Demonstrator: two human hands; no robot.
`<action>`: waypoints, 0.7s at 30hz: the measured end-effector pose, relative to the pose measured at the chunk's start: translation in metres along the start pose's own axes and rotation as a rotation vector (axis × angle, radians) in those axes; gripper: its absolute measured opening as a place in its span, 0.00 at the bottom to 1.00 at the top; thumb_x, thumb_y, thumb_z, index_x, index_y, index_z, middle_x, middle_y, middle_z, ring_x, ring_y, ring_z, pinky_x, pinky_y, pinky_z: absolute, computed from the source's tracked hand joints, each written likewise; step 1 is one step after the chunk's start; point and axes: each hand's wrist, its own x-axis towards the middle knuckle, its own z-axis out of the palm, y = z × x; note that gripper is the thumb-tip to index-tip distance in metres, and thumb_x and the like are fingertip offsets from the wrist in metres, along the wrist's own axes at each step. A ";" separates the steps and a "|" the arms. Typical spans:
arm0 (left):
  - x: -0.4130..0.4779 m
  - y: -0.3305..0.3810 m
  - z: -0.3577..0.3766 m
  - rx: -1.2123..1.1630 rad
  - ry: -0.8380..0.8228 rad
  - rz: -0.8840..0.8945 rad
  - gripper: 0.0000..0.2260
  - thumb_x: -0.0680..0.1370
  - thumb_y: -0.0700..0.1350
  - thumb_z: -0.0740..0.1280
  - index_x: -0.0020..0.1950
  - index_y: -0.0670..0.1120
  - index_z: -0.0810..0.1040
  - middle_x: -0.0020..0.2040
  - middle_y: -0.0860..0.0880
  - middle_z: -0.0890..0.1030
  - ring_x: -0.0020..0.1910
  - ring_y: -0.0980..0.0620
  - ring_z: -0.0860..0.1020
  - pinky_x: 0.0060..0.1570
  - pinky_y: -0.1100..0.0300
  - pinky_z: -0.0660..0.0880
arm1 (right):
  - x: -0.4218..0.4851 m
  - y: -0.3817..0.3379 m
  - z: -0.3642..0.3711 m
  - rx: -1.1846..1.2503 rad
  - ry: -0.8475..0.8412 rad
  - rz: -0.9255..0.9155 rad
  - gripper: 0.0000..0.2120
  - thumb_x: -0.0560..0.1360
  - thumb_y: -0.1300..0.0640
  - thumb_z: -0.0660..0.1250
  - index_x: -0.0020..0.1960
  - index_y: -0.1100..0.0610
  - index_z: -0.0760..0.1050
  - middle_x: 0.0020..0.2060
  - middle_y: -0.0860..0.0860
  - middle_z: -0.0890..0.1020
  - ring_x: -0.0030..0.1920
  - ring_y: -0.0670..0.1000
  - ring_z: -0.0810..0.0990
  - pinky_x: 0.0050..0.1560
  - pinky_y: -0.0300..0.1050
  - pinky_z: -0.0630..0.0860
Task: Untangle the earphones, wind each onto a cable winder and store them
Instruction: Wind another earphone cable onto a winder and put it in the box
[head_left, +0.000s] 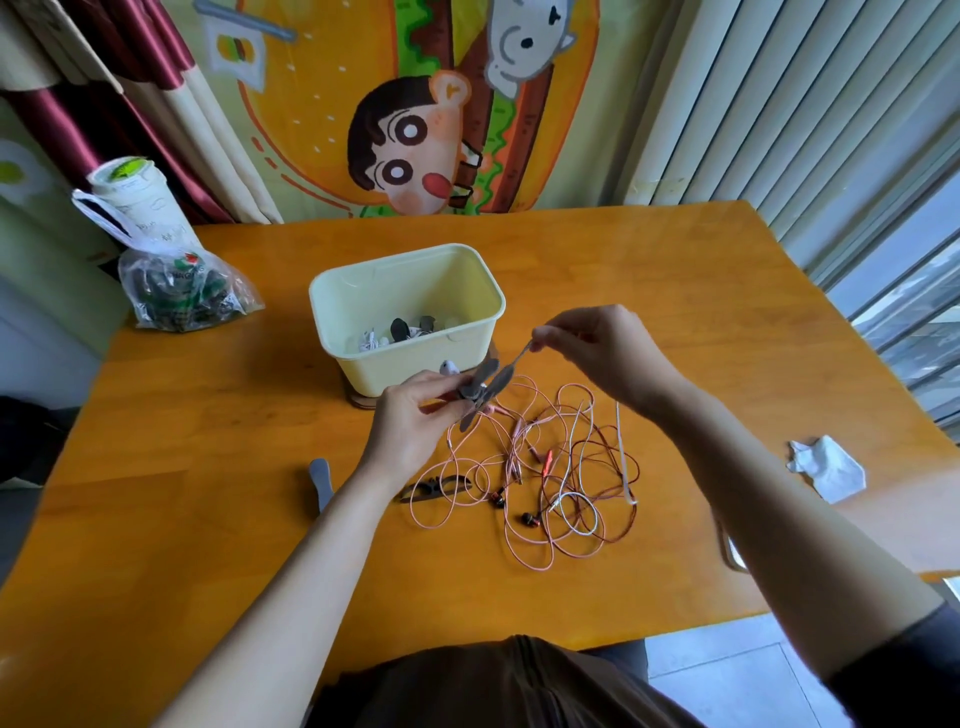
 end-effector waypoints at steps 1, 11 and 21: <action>-0.001 0.001 0.000 -0.032 0.001 -0.021 0.16 0.73 0.35 0.71 0.50 0.57 0.81 0.46 0.54 0.82 0.46 0.60 0.79 0.49 0.64 0.75 | 0.000 0.002 -0.001 -0.001 0.008 -0.002 0.09 0.77 0.50 0.65 0.42 0.50 0.82 0.30 0.55 0.78 0.30 0.51 0.68 0.30 0.45 0.63; -0.013 0.019 0.006 -0.454 -0.215 -0.107 0.12 0.71 0.39 0.69 0.52 0.47 0.85 0.53 0.45 0.84 0.55 0.49 0.80 0.54 0.61 0.76 | 0.003 0.008 0.000 0.066 0.073 0.012 0.08 0.76 0.51 0.65 0.42 0.53 0.81 0.29 0.43 0.74 0.27 0.41 0.69 0.27 0.32 0.62; -0.008 0.023 0.003 -0.287 -0.109 -0.140 0.14 0.75 0.33 0.67 0.53 0.50 0.81 0.46 0.56 0.85 0.48 0.58 0.82 0.46 0.66 0.77 | 0.004 0.008 0.004 0.122 0.139 0.067 0.09 0.77 0.53 0.64 0.42 0.53 0.81 0.30 0.47 0.75 0.30 0.43 0.69 0.31 0.38 0.65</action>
